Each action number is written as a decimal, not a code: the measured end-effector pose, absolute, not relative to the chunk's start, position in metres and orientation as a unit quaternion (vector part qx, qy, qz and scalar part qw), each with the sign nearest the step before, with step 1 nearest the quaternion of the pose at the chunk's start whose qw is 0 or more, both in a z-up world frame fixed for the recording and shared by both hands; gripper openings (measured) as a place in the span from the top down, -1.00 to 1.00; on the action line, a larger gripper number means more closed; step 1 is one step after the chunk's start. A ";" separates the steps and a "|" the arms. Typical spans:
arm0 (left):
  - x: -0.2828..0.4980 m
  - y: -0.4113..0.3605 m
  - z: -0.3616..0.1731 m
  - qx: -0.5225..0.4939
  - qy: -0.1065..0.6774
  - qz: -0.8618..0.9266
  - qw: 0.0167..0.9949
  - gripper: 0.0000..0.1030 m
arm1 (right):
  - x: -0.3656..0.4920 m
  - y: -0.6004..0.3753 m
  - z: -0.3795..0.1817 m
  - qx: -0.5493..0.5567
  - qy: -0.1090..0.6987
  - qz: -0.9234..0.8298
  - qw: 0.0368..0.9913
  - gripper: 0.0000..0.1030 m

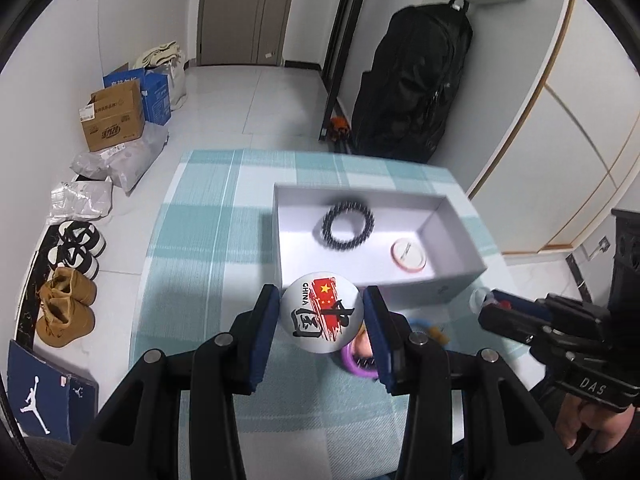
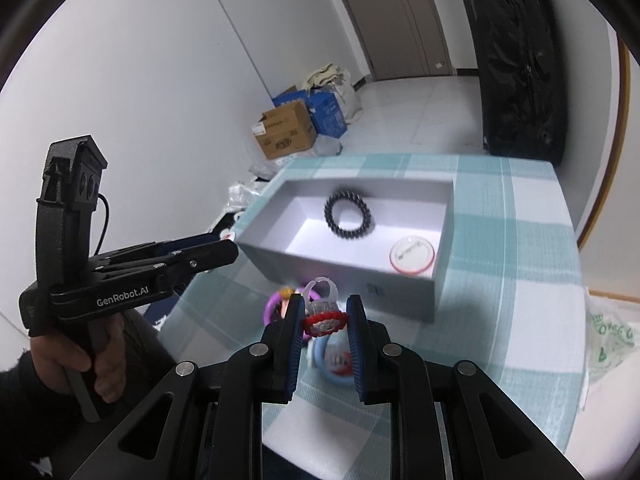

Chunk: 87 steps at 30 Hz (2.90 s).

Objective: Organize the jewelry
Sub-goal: 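Close the left tool on the white badge printed with a red flag, then carry the flag badge and red charm into the white box and open both tools, then withdraw both open tools from the white box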

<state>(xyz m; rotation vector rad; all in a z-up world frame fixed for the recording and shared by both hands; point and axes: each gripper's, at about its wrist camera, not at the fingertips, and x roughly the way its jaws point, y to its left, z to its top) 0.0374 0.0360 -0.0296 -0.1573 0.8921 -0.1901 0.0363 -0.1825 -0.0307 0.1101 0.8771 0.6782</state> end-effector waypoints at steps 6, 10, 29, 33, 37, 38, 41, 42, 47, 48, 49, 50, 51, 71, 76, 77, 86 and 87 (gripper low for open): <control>0.051 0.034 -0.022 -0.076 0.419 -0.104 0.899 0.27 | 0.051 -0.178 -0.018 0.058 0.407 0.329 0.850 0.61; 0.061 0.034 -0.025 -0.082 0.425 -0.108 0.895 0.27 | 0.064 -0.174 -0.015 0.063 0.406 0.332 0.849 0.61; 0.109 0.021 -0.048 -0.110 0.455 -0.139 0.873 0.27 | 0.140 -0.177 -0.039 0.093 0.426 0.325 0.839 0.61; 0.114 0.018 -0.052 -0.112 0.459 -0.149 0.868 0.27 | 0.146 -0.177 -0.047 0.096 0.433 0.326 0.835 0.61; 0.117 0.015 -0.055 -0.109 0.464 -0.156 0.865 0.27 | 0.151 -0.179 -0.056 0.099 0.442 0.324 0.830 0.61; 0.117 0.014 -0.055 -0.110 0.465 -0.158 0.864 0.27 | 0.152 -0.180 -0.057 0.103 0.442 0.325 0.830 0.61; 0.119 0.012 -0.055 -0.102 0.463 -0.158 0.866 0.27 | 0.155 -0.182 -0.057 0.105 0.441 0.324 0.830 0.61; 0.118 0.012 -0.055 -0.103 0.461 -0.161 0.867 0.27 | 0.155 -0.182 -0.057 0.107 0.441 0.325 0.830 0.61; 0.118 0.009 -0.054 -0.102 0.458 -0.166 0.868 0.27 | 0.154 -0.180 -0.058 0.101 0.440 0.328 0.830 0.61; 0.118 0.009 -0.054 -0.104 0.457 -0.170 0.867 0.27 | 0.153 -0.179 -0.058 0.099 0.440 0.328 0.830 0.61; 0.118 0.007 -0.055 -0.102 0.457 -0.171 0.867 0.27 | 0.152 -0.180 -0.057 0.097 0.439 0.327 0.831 0.61; 0.118 0.006 -0.054 -0.097 0.455 -0.170 0.869 0.27 | 0.151 -0.179 -0.057 0.094 0.438 0.327 0.832 0.60; 0.117 0.005 -0.055 -0.094 0.454 -0.168 0.870 0.27 | 0.151 -0.178 -0.057 0.091 0.436 0.326 0.834 0.57; 0.097 0.009 -0.038 -0.087 0.413 -0.125 0.898 -0.31 | 0.121 -0.207 -0.027 0.106 0.377 0.286 0.875 -0.64; 0.080 0.008 -0.029 -0.071 0.395 -0.123 0.908 -0.33 | 0.111 -0.210 -0.023 0.106 0.365 0.278 0.882 -0.81; 0.077 0.009 -0.028 -0.068 0.392 -0.122 0.909 -0.33 | 0.108 -0.210 -0.022 0.107 0.363 0.277 0.883 -0.88; 0.055 0.020 -0.025 -0.080 0.384 -0.109 0.913 -0.38 | 0.082 -0.206 -0.019 0.086 0.354 0.272 0.891 -1.00; 0.052 0.020 -0.024 -0.081 0.382 -0.111 0.914 -0.40 | 0.080 -0.205 -0.019 0.085 0.354 0.272 0.891 -1.00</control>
